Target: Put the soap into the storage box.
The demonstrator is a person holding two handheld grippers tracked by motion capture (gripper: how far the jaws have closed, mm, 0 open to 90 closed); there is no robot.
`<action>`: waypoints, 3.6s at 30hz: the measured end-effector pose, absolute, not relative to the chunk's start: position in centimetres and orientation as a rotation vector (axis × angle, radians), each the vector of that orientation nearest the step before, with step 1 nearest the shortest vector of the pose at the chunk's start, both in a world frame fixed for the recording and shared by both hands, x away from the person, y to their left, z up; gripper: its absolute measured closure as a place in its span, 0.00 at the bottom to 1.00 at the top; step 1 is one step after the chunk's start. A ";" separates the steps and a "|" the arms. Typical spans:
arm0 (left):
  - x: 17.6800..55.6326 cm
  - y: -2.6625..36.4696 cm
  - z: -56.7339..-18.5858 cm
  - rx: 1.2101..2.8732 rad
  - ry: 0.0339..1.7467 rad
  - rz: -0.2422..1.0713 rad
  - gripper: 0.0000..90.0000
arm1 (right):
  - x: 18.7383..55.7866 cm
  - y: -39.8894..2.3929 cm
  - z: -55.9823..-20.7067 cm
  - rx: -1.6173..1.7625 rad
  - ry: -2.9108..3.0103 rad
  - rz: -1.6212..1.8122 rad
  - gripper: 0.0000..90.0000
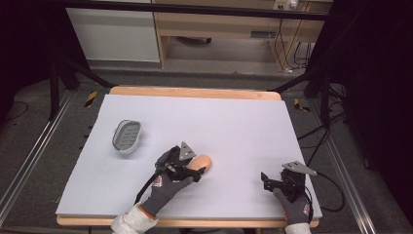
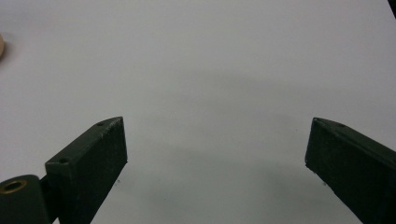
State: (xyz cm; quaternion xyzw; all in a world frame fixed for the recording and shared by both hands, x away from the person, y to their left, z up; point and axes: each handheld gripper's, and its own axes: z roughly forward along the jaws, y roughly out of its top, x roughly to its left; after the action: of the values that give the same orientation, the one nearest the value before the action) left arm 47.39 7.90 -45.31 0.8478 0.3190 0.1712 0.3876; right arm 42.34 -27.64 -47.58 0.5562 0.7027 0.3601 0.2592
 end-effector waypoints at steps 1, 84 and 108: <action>47.4 7.8 -45.4 2.162 0.811 0.434 0.22 | 42.4 -27.6 -47.6 1.507 1.905 0.976 0.06; 46.3 13.7 -42.8 2.129 0.884 0.435 0.35 | 42.4 -27.6 -47.7 1.523 1.913 0.969 0.06; 47.1 20.5 -41.2 2.007 1.039 0.534 0.35 | 42.4 -27.5 -47.7 1.512 1.920 0.973 0.06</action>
State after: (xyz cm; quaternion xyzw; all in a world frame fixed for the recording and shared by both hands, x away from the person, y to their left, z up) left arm 47.12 20.48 -41.18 0.7928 0.4105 0.2109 0.3981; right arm 42.36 -27.55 -47.69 0.5561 0.7062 0.3580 0.2528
